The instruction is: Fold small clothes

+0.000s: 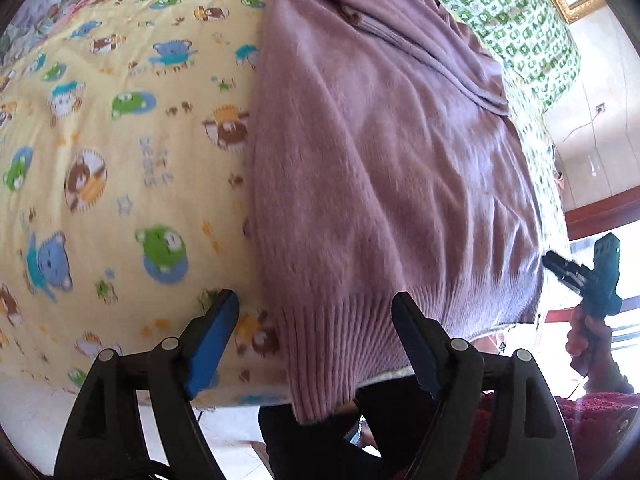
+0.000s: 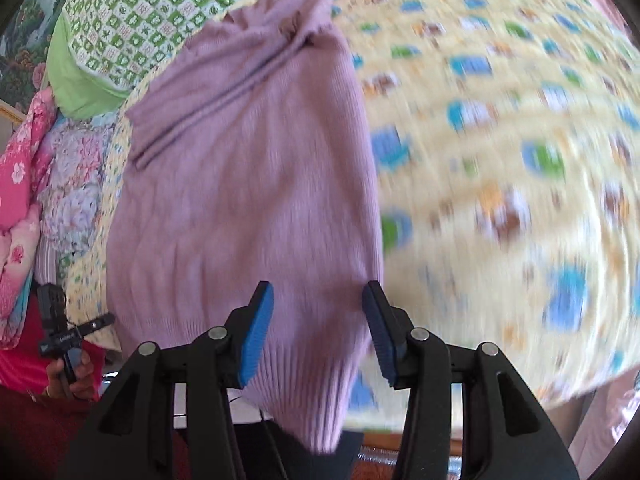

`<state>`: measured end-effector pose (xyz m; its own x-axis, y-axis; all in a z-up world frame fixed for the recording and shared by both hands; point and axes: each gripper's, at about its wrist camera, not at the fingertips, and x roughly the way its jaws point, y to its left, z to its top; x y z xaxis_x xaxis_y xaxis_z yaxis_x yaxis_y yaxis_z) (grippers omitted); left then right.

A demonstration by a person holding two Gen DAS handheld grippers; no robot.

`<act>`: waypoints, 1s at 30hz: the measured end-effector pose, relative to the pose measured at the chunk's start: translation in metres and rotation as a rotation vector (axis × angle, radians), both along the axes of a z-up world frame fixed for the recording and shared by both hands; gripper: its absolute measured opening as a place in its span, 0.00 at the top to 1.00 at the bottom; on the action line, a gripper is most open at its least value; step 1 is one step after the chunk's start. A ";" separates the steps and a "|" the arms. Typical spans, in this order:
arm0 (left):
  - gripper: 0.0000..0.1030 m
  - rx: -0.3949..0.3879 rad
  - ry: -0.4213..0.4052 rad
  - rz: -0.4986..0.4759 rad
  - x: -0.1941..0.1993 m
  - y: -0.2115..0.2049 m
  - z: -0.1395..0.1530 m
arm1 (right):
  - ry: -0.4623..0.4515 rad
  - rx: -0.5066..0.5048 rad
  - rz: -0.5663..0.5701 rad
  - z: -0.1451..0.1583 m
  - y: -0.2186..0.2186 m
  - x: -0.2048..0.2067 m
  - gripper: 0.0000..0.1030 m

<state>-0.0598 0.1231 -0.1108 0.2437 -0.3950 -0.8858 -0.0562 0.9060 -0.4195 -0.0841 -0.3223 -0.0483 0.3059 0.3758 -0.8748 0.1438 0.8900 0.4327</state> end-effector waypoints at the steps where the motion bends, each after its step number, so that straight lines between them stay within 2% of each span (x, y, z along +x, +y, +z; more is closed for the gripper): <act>1: 0.23 -0.006 0.004 0.000 -0.003 -0.002 -0.001 | 0.002 0.019 -0.001 -0.002 0.000 -0.007 0.52; 8: 0.24 0.001 0.007 -0.015 -0.007 -0.013 -0.004 | -0.012 0.075 0.017 -0.008 0.007 -0.033 0.50; 9: 0.30 -0.002 0.001 -0.025 -0.005 -0.019 -0.004 | -0.012 0.087 0.020 -0.010 0.009 -0.035 0.50; 10: 0.45 -0.006 -0.001 -0.041 -0.004 -0.024 -0.004 | -0.010 0.096 0.032 -0.012 0.012 -0.035 0.50; 11: 0.52 0.008 -0.005 -0.062 -0.003 -0.031 -0.003 | -0.014 0.102 0.046 -0.011 0.015 -0.035 0.49; 13: 0.81 0.027 -0.010 -0.098 -0.003 -0.037 -0.005 | -0.036 0.117 0.066 -0.013 0.022 -0.037 0.52; 14: 0.88 0.024 -0.009 -0.114 -0.003 -0.039 -0.007 | -0.043 0.114 0.068 -0.015 0.025 -0.036 0.63; 16: 0.90 0.019 -0.024 -0.125 -0.006 -0.040 -0.006 | -0.036 0.122 0.064 -0.018 0.029 -0.038 0.93; 20: 0.91 -0.031 -0.093 -0.119 -0.021 -0.029 0.011 | -0.067 0.164 0.031 -0.010 0.015 -0.057 0.94; 24: 0.92 -0.091 -0.086 -0.057 -0.034 -0.012 0.009 | -0.051 0.219 -0.029 -0.014 -0.009 -0.075 0.94; 26: 0.92 -0.116 -0.094 -0.033 -0.035 -0.009 0.013 | -0.055 0.262 -0.042 -0.013 -0.010 -0.073 0.94; 30: 0.92 -0.161 -0.166 -0.015 -0.025 -0.009 0.041 | -0.121 0.346 -0.034 0.007 0.000 -0.058 0.94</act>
